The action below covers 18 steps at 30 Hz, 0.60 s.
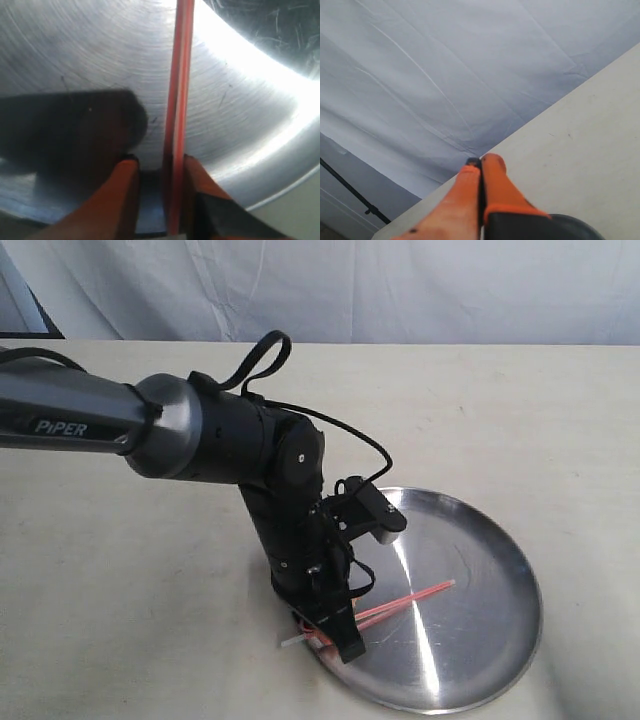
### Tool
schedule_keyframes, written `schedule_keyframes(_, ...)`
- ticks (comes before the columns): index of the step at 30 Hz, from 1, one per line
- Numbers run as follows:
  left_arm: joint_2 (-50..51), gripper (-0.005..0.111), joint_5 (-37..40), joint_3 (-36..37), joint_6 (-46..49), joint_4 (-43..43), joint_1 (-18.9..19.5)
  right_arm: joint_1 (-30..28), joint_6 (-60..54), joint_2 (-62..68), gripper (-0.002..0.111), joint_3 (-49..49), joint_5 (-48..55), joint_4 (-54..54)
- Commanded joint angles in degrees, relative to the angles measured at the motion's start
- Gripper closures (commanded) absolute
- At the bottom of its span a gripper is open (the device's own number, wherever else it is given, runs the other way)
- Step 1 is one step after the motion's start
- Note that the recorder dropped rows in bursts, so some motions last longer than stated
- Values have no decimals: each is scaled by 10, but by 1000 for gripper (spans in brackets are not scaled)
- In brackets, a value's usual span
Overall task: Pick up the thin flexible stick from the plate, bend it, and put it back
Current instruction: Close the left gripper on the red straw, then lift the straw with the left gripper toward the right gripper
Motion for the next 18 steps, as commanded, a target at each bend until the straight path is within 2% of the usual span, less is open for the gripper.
schedule_keyframes(1, 5, 95, 27, -1, -5, 13, -3, 1, -3, -2, 109, 0, -2, 0)
schedule_keyframes(4, 5, 107, 23, -1, -4, 14, -3, 1, -3, -2, 109, 0, -2, 0)
schedule_keyframes(10, 1, 107, 21, -2, -1, 8, -3, 1, -3, -2, 109, 0, -8, 1)
schedule_keyframes(13, -15, 107, 20, -2, 29, -16, -3, 1, -3, -2, 109, 0, -6, 6)
schedule_keyframes(18, -71, 107, 15, -2, 92, -102, -3, 1, 9, -2, 109, 0, 21, 181)
